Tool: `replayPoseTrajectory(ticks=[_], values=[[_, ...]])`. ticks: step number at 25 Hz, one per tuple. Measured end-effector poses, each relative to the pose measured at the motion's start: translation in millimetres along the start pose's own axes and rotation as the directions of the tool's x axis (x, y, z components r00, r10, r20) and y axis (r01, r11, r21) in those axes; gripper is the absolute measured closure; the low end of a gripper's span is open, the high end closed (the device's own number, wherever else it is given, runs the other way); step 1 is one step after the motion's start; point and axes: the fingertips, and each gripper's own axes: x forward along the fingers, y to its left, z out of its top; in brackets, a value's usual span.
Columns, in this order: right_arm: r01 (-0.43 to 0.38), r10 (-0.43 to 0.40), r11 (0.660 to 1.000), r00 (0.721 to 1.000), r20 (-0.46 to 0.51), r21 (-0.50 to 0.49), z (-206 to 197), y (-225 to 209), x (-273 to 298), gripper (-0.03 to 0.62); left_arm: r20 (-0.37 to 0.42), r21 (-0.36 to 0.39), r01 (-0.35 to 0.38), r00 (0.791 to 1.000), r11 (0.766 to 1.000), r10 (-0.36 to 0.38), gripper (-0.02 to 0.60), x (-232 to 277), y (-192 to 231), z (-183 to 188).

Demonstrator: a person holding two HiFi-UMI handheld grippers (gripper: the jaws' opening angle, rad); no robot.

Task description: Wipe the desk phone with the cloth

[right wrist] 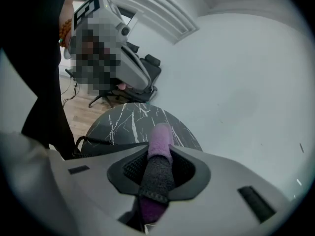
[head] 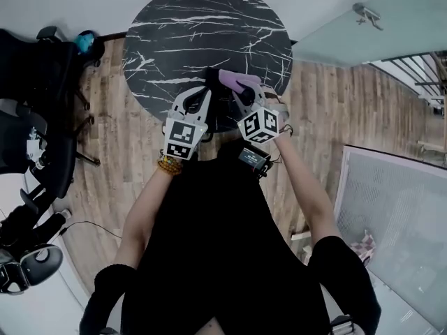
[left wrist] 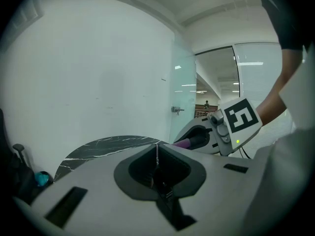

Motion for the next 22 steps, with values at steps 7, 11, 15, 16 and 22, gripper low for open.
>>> replayPoseTrajectory(ticks=[7, 11, 15, 16, 22], values=[[-0.094, 0.093, 0.994, 0.995, -0.02, -0.057, -7.2, 4.9, 37.3, 0.499, -0.021, -0.008, -0.032, 0.999, 0.999, 0.031, 0.56, -3.3, 0.9, -12.1], [-0.124, 0.121, 0.99, 0.991, -0.053, -0.069, -13.7, 7.5, 58.1, 0.499, -0.034, -0.014, -0.051, 0.998, 0.999, 0.051, 0.56, -11.7, 8.5, -21.9], [-0.156, 0.15, 0.985, 0.985, -0.088, -0.069, -19.3, 13.3, 74.0, 0.499, -0.039, -0.016, -0.07, 0.997, 0.997, 0.069, 0.56, -17.7, 14.4, -26.0], [-0.157, 0.149, 0.985, 0.984, -0.096, -0.076, -20.6, 13.9, 78.4, 0.497, -0.038, -0.012, -0.069, 0.997, 0.998, 0.069, 0.56, -17.5, 15.0, -26.4], [-0.19, 0.178, 0.979, 0.974, -0.14, -0.076, -26.6, 22.5, 100.5, 0.499, -0.024, -0.001, -0.044, 0.999, 0.999, 0.044, 0.56, -16.3, 13.3, -26.3]])
